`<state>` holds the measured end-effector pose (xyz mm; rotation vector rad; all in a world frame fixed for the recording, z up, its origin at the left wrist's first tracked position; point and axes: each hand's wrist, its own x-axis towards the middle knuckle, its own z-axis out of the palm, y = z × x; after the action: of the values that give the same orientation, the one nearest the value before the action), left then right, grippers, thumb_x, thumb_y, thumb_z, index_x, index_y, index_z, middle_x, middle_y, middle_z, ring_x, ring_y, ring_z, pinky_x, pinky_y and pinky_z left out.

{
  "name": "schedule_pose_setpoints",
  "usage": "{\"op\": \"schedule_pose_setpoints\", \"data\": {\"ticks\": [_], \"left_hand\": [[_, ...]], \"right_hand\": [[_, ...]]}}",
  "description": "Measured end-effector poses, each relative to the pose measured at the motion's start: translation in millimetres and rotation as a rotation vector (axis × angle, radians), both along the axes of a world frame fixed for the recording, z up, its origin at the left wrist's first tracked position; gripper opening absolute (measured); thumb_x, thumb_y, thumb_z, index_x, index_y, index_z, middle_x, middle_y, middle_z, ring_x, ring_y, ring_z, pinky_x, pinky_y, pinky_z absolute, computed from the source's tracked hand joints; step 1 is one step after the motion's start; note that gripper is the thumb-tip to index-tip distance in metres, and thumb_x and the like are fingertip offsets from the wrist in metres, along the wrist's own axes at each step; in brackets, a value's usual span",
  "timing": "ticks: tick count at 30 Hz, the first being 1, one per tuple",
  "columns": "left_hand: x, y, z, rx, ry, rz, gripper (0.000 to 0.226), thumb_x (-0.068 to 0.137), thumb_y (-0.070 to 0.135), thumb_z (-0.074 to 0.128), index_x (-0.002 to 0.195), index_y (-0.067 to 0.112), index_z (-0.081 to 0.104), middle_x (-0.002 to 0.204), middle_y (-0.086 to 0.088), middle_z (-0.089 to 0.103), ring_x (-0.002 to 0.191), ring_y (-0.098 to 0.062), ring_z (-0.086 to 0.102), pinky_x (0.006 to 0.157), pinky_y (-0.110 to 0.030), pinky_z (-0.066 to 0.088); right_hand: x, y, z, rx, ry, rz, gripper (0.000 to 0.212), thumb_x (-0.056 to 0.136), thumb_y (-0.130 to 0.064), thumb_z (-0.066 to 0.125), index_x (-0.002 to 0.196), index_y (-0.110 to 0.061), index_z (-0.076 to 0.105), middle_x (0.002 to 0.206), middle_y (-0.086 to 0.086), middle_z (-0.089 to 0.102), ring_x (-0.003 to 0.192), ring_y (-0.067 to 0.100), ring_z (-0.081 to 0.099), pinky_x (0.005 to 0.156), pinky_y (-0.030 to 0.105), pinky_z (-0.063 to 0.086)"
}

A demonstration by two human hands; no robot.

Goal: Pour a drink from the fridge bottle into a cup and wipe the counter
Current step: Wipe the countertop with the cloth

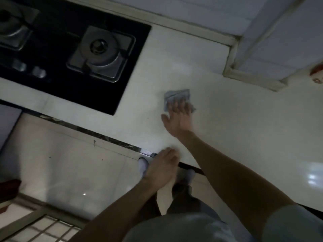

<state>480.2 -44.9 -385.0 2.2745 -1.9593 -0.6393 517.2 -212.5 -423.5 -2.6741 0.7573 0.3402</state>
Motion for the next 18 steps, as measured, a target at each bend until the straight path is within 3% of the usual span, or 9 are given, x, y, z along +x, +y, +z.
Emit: {"op": "schedule_pose_setpoints", "data": {"ticks": [1, 3, 6, 9, 12, 15, 18], "left_hand": [[14, 13, 2, -0.021, -0.010, 0.047, 0.027, 0.053, 0.016, 0.086, 0.076, 0.012, 0.073, 0.084, -0.005, 0.068, 0.080, -0.021, 0.063, 0.071, -0.027, 0.048], [39, 40, 3, -0.038, -0.063, 0.089, 0.034, 0.047, 0.018, 0.088, 0.075, 0.010, 0.071, 0.087, -0.010, 0.068, 0.083, -0.025, 0.063, 0.070, -0.031, 0.050], [57, 67, 5, -0.059, -0.107, 0.098, 0.028, 0.058, 0.010, 0.075, 0.085, 0.006, 0.071, 0.100, -0.014, 0.069, 0.096, -0.025, 0.052, 0.075, -0.033, 0.053], [52, 69, 3, 0.036, -0.087, 0.149, 0.042, 0.059, 0.007, 0.073, 0.101, 0.006, 0.072, 0.112, -0.013, 0.067, 0.101, -0.025, 0.057, 0.084, -0.035, 0.056], [36, 49, 2, 0.079, -0.046, 0.144, 0.050, 0.063, 0.011, 0.072, 0.113, 0.007, 0.070, 0.121, -0.011, 0.066, 0.110, -0.026, 0.062, 0.096, -0.035, 0.052], [18, 23, -2, 0.081, -0.014, 0.090, 0.053, 0.062, 0.014, 0.074, 0.114, 0.006, 0.071, 0.123, -0.012, 0.066, 0.111, -0.027, 0.064, 0.098, -0.035, 0.052], [2, 2, -6, 0.141, -0.020, 0.055, 0.062, 0.076, 0.018, 0.068, 0.134, 0.002, 0.056, 0.146, -0.017, 0.048, 0.132, -0.033, 0.048, 0.113, -0.041, 0.039]], "right_hand": [[-2, 17, -1, -0.009, -0.030, 0.090, 0.071, 0.089, -0.047, 0.025, 0.146, -0.008, 0.038, 0.154, 0.019, 0.033, 0.145, 0.040, 0.020, 0.117, 0.051, 0.009], [-20, 39, -4, -0.044, -0.098, 0.258, 0.061, 0.093, -0.040, 0.032, 0.143, -0.007, 0.044, 0.150, 0.017, 0.040, 0.144, 0.038, 0.026, 0.117, 0.051, 0.013], [-60, 45, -7, -0.096, -0.213, 0.437, 0.050, 0.096, -0.030, 0.042, 0.141, -0.008, 0.049, 0.149, 0.013, 0.043, 0.145, 0.032, 0.027, 0.119, 0.049, 0.016], [-108, 34, -6, -0.065, -0.286, 0.546, 0.046, 0.096, -0.024, 0.044, 0.139, -0.010, 0.051, 0.151, 0.010, 0.042, 0.146, 0.029, 0.026, 0.118, 0.049, 0.020], [-164, 11, -5, -0.012, -0.323, 0.587, 0.042, 0.096, -0.019, 0.048, 0.137, -0.012, 0.055, 0.151, 0.006, 0.041, 0.146, 0.027, 0.027, 0.116, 0.051, 0.025], [-212, -33, -6, -0.058, -0.270, 0.592, 0.041, 0.096, -0.019, 0.048, 0.135, -0.012, 0.057, 0.150, 0.007, 0.044, 0.144, 0.029, 0.032, 0.113, 0.052, 0.030], [-245, -78, -2, -0.131, -0.153, 0.360, 0.042, 0.099, -0.027, 0.040, 0.135, -0.013, 0.056, 0.145, 0.011, 0.049, 0.142, 0.029, 0.035, 0.111, 0.052, 0.033]]}}
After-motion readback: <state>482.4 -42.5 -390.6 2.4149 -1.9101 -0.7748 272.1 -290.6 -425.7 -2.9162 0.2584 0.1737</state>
